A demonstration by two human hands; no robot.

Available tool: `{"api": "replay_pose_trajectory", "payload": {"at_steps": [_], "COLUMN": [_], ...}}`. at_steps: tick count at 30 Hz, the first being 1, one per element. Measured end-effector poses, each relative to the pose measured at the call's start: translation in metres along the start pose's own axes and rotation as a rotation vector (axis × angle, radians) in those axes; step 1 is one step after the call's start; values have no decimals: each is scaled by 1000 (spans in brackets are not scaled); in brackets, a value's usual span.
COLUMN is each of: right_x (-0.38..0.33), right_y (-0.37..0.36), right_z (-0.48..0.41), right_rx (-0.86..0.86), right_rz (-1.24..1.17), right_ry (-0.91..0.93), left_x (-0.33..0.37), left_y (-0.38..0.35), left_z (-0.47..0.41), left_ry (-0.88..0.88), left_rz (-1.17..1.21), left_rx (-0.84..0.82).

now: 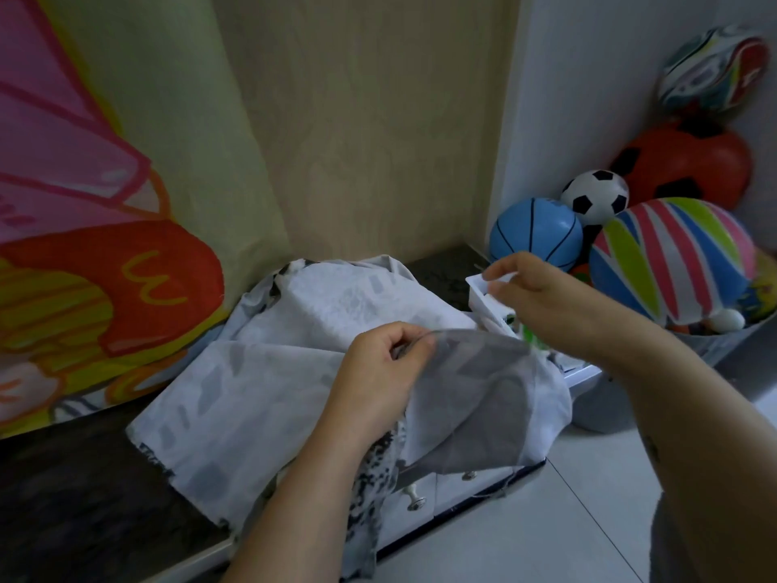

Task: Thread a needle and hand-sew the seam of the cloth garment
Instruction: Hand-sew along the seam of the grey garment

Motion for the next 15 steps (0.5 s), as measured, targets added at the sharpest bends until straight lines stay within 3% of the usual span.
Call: {"api": "replay_pose_trajectory", "payload": {"at_steps": [3,11,15], "right_x": [-20,-18,-19], "right_y": [8,-50,-52], "right_z": [10,24,24], "right_rx": [41,-294,-250], "right_rz": [5,172,232], "right_ry": [109,22,26], "left_x": [-3,-10,-9], "left_y": [4,12,13], "left_z": [-1,-3,-3], "left_ry": [23,70,70], "left_rz": [36,45,49], "left_rx": [5,49,53]}}
Point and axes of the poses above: each hand's wrist, its own z-axis away from the middle knuckle, its own y-axis out of the back of the hand, x = y × z, the point moved 8 cm from there along -z, towards the middle knuckle, and after that the axes turned 4 degrees about x, right-handed, at the moved point
